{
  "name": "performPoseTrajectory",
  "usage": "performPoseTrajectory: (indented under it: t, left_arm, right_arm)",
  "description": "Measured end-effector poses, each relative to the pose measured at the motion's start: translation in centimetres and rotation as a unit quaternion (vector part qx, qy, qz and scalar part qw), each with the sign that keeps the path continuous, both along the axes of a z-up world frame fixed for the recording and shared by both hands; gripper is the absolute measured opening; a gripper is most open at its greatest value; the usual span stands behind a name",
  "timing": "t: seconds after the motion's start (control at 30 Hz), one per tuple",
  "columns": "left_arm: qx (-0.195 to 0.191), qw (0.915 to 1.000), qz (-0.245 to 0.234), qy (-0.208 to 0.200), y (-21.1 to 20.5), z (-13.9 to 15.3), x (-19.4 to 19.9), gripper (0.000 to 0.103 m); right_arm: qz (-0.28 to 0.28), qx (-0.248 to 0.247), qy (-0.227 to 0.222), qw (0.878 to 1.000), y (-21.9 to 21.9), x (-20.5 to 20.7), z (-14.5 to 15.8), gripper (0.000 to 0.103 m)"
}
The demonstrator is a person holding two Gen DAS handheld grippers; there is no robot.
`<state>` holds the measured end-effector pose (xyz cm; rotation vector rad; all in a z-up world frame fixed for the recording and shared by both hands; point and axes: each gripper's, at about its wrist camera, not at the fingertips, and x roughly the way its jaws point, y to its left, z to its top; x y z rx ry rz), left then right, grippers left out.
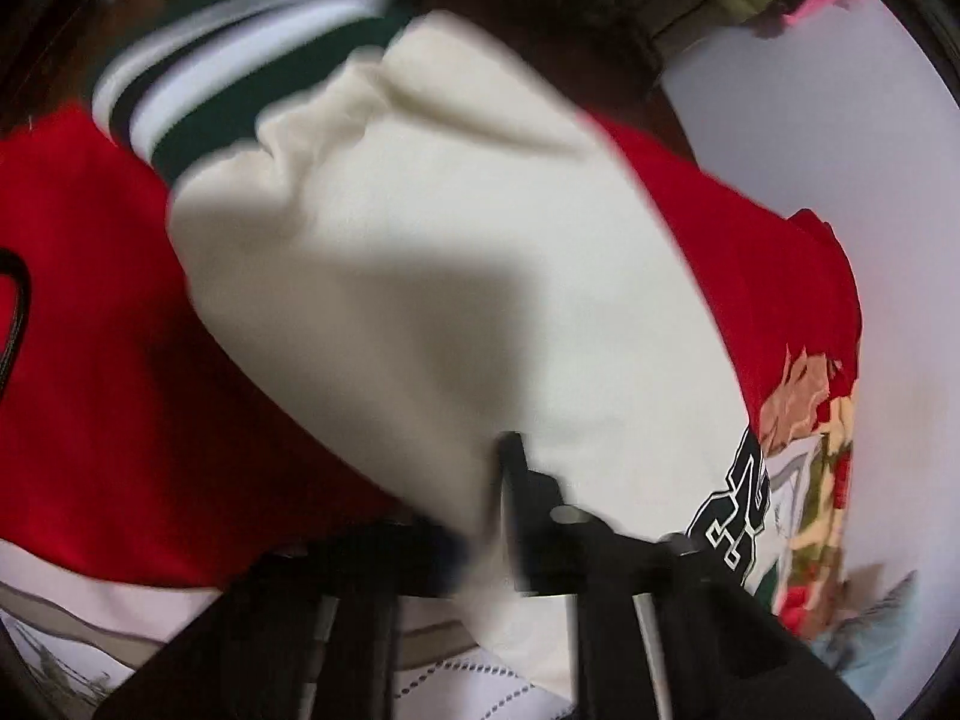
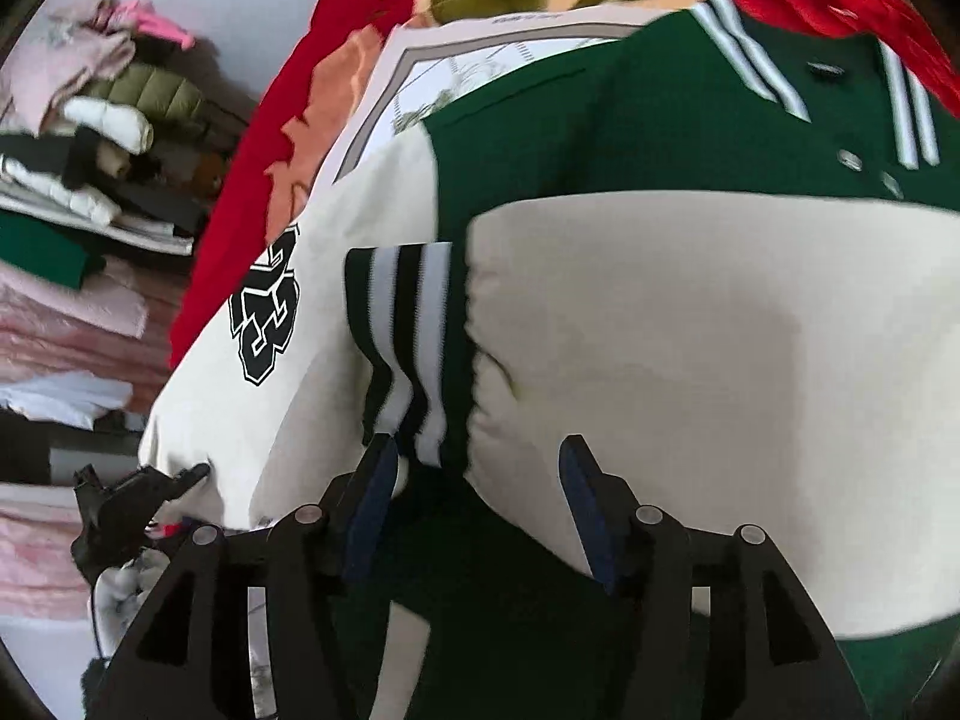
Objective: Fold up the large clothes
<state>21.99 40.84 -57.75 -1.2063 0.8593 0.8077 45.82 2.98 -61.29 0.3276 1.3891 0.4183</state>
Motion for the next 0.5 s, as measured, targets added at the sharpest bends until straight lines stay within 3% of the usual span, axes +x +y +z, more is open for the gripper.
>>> performPoseTrajectory:
  t: [0.13,0.27,0.4,0.43,0.47,0.5]
  left_arm:
    - [0.073,0.9972,-0.01,-0.014,1.2,4.2,-0.5,0.003]
    - [0.158,0.9848,-0.064,-0.033,1.1,9.8,1.2,0.002]
    - [0.245,0.9565,-0.148,-0.059,-3.3,15.5,5.6,0.001]
    - [0.257,0.9496,-0.166,-0.067,-4.2,16.6,5.3,0.001]
    - [0.268,0.9424,-0.186,-0.074,-6.1,17.2,7.6,0.001]
    - [0.285,0.9299,-0.218,-0.083,-8.6,18.3,8.6,0.001]
  right_arm:
    - [-0.029,0.011,0.006,1.0,-3.0,-1.2,0.7,0.058]
    - [-0.064,0.013,0.007,0.998,-7.2,-2.7,0.6,0.058]
    - [-0.111,0.02,0.02,0.993,-11.2,-4.5,0.6,0.058]
    - [-0.122,0.021,0.023,0.992,-12.1,-4.9,0.6,0.058]
    - [-0.138,0.024,0.024,0.99,-13.5,-5.7,0.7,0.058]
    - [-0.149,0.026,0.025,0.988,-14.4,-6.0,0.8,0.058]
